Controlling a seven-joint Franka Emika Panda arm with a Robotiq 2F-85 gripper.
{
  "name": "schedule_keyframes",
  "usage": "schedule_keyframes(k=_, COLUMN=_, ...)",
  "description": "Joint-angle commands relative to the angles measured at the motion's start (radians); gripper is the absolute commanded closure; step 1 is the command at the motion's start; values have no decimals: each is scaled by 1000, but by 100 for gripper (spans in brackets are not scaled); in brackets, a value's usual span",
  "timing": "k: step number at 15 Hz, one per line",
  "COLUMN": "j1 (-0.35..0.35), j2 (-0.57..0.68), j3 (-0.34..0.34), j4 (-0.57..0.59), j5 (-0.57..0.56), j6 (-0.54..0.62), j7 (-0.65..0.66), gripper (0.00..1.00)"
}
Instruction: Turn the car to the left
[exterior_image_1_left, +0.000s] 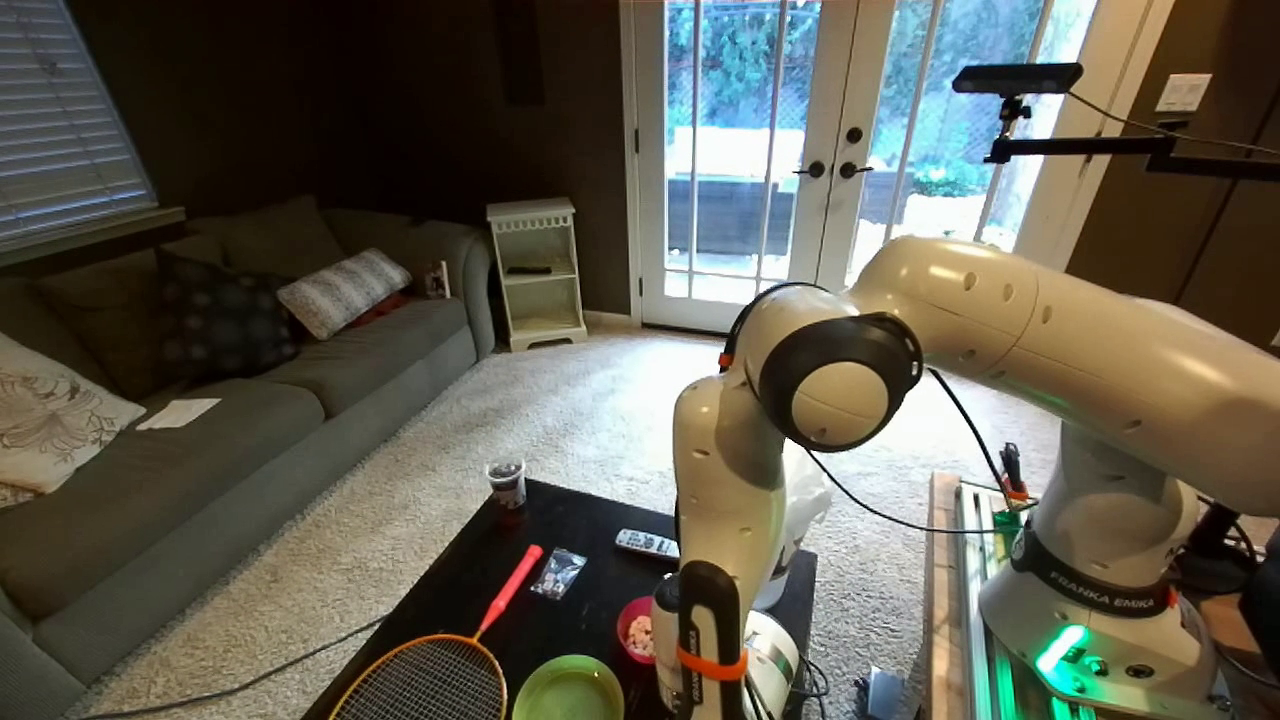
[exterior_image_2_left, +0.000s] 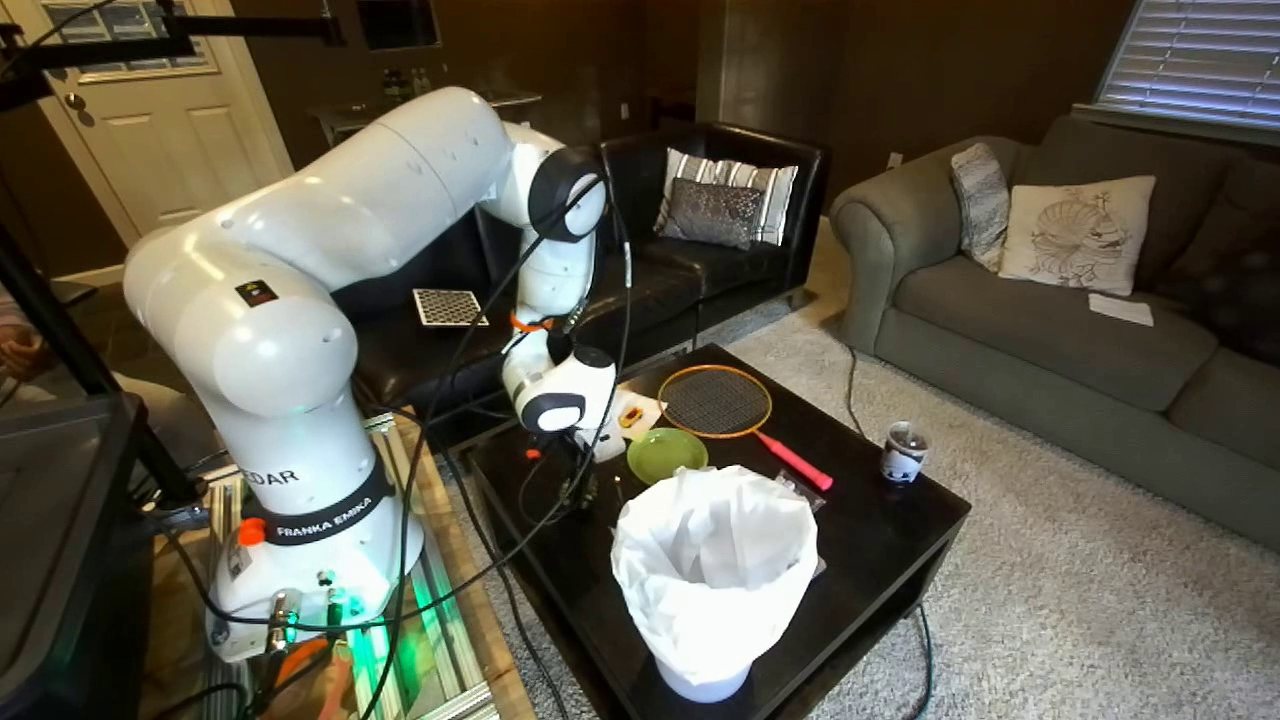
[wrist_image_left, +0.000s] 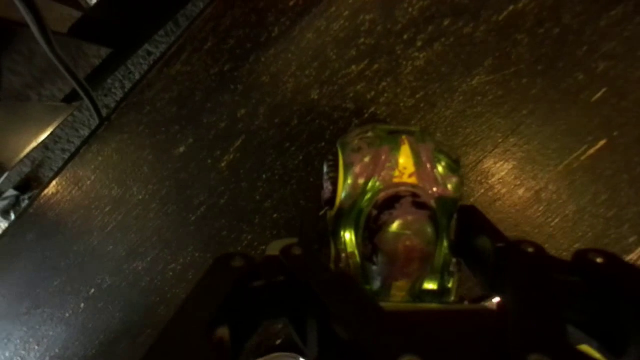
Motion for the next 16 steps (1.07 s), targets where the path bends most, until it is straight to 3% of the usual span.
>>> schedule_keyframes(k=1, j1=-37, j2=37, j3=48, j4=10, j5=81, j6=42, j7=87, gripper=56)
schedule_keyframes(k=10, j1=-252, j2=153, j3=189, j4=11, j5=67, j6=296, j7=191, gripper=56)
schedule_keyframes(k=16, j1=-360, j2=198, j3=241, j4=8, j5=49, j6=351, j7=235, gripper=56)
